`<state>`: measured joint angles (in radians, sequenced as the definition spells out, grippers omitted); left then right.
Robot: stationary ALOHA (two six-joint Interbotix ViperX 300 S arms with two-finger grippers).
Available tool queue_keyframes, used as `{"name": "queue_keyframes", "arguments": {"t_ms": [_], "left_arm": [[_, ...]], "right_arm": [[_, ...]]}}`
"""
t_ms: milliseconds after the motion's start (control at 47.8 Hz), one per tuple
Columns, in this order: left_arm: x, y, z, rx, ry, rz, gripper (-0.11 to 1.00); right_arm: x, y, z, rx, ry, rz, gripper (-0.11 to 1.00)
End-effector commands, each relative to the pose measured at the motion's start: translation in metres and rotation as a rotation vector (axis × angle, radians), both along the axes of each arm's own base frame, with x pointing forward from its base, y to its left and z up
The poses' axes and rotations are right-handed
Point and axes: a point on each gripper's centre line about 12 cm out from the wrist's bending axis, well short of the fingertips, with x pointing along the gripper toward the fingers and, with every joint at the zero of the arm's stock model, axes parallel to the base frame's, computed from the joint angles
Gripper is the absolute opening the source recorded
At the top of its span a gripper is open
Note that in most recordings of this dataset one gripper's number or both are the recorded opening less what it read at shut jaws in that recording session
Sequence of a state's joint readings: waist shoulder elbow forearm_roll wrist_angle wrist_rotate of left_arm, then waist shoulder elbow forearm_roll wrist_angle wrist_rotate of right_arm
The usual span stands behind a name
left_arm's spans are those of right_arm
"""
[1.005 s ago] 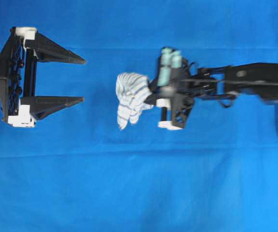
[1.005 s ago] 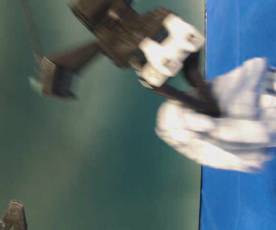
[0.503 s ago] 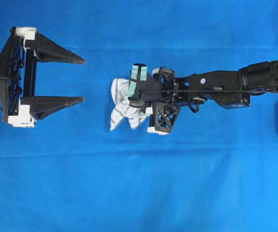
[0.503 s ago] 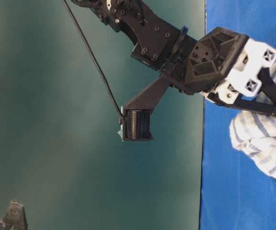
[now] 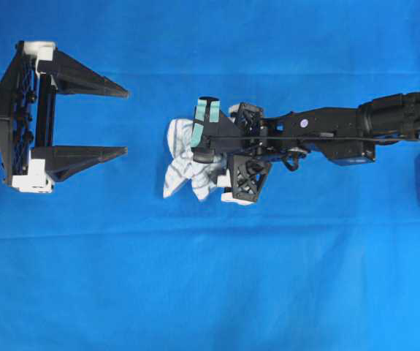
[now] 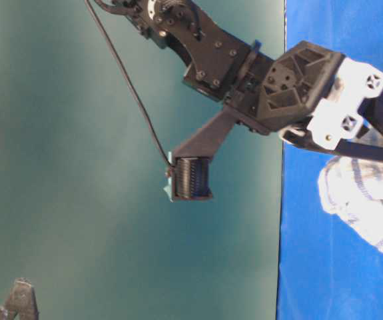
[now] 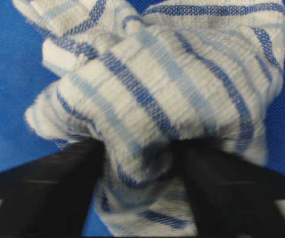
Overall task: Hand over the towel.
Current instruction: 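Lower the towel onto the table with the right gripper, then open the right gripper and retract it to the right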
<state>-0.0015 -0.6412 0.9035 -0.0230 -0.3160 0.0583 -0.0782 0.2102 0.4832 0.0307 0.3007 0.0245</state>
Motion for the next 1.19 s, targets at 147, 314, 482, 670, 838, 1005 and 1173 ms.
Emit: {"name": "queue_keyframes", "arguments": {"t_ms": [147,314,482,670,838,1005,1173], "left_arm": [[-0.001,-0.001,0.007,0.000,-0.021,-0.002,0.92],[0.000,-0.001,0.006,0.001,-0.020,-0.003,0.92],[-0.001,-0.001,0.006,0.002,-0.020,-0.002,0.92],[-0.001,-0.001,0.006,0.002,-0.020,-0.002,0.92],[-0.001,-0.001,0.005,0.002,-0.017,-0.002,0.92],[0.000,-0.001,0.004,0.003,-0.008,-0.003,0.92],[-0.007,-0.001,0.006,0.001,-0.011,-0.003,0.92]], "right_arm": [[-0.016,0.000,0.070,-0.020,-0.163,0.001,0.70],[-0.038,0.001,0.124,-0.051,-0.301,0.013,0.70],[-0.059,0.002,0.167,-0.083,-0.453,0.022,0.70],[-0.088,0.004,0.194,-0.113,-0.616,0.030,0.70],[-0.101,0.006,0.199,-0.118,-0.698,0.029,0.70],[-0.102,0.006,0.199,-0.116,-0.706,0.028,0.70],[-0.109,0.007,0.201,-0.113,-0.707,0.028,0.70]]}}
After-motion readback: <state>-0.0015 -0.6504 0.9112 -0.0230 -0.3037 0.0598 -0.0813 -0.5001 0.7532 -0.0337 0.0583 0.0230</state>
